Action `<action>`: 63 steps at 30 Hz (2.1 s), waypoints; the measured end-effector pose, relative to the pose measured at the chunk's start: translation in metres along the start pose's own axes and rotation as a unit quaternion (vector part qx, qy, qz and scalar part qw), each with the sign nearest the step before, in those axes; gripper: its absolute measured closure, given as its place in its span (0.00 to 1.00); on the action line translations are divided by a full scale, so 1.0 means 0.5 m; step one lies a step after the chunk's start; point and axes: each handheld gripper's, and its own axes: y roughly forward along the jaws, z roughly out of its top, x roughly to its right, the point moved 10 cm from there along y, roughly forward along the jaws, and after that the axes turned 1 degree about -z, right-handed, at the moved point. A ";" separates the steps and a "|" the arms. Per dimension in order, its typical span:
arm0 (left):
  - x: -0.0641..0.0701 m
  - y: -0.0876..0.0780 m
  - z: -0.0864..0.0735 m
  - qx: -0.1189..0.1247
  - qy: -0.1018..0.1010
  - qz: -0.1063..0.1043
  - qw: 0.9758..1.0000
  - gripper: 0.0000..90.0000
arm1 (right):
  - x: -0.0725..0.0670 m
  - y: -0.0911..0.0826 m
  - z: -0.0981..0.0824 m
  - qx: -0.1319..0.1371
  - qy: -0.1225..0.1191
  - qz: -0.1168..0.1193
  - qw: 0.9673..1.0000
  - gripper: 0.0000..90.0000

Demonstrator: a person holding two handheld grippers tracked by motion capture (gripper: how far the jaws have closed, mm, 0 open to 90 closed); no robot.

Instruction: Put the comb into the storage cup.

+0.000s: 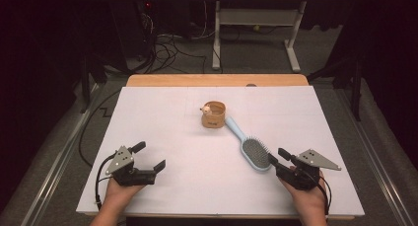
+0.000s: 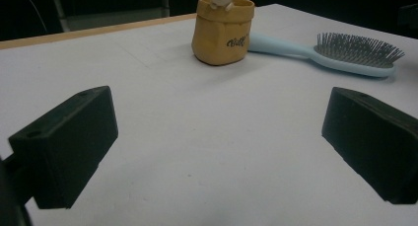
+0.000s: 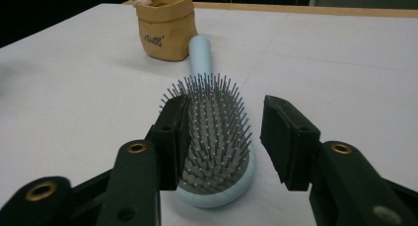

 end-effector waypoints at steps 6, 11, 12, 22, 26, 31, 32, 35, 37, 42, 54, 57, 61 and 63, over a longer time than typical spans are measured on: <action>0.001 -0.001 0.001 0.001 -0.001 -0.002 1.000 0.01 | 0.002 0.004 -0.001 -0.001 -0.002 0.003 1.000 0.46; 0.001 -0.001 0.002 0.003 0.000 -0.001 1.000 0.01 | 0.008 0.007 -0.005 -0.003 -0.003 -0.006 1.000 0.33; 0.000 -0.001 0.002 0.004 0.000 0.000 1.000 0.01 | 0.009 0.008 -0.005 -0.006 -0.002 -0.010 1.000 0.32; -0.001 -0.002 0.004 0.006 0.003 0.002 1.000 0.01 | 0.002 0.011 -0.003 -0.003 -0.012 0.000 1.000 0.16; -0.002 -0.002 0.004 0.007 0.001 0.002 1.000 0.01 | -0.001 0.014 -0.002 -0.002 -0.011 0.004 1.000 0.07; -0.004 -0.002 0.005 0.009 0.000 0.003 1.000 0.01 | -0.006 0.015 0.002 0.005 -0.011 0.005 1.000 0.00; -0.004 -0.002 0.005 0.009 0.000 0.003 1.000 0.01 | -0.006 0.015 0.004 0.007 -0.012 0.002 1.000 0.00; -0.005 -0.002 0.005 0.009 -0.002 0.003 1.000 0.01 | -0.008 0.015 0.005 0.007 -0.015 0.002 1.000 0.00; -0.006 -0.001 0.004 0.008 -0.002 0.002 1.000 0.01 | -0.008 0.016 0.004 0.003 -0.016 0.000 1.000 0.00; -0.012 -0.001 0.003 0.005 -0.009 0.000 1.000 0.01 | -0.008 0.025 -0.002 -0.011 -0.022 -0.008 1.000 0.00; -0.011 0.000 0.001 0.001 0.001 0.002 1.000 0.01 | -0.019 0.045 -0.024 -0.087 -0.042 -0.006 0.995 0.00; -0.010 0.001 0.002 0.002 0.001 0.002 1.000 0.01 | -0.019 0.049 -0.035 -0.114 -0.045 -0.002 0.992 0.00; -0.010 0.002 0.002 0.002 0.001 0.001 1.000 0.01 | -0.018 0.055 -0.046 -0.137 -0.055 -0.001 0.989 0.00; -0.009 0.003 0.002 0.003 0.000 0.001 1.000 0.01 | -0.017 0.058 -0.055 -0.151 -0.063 -0.002 0.987 0.00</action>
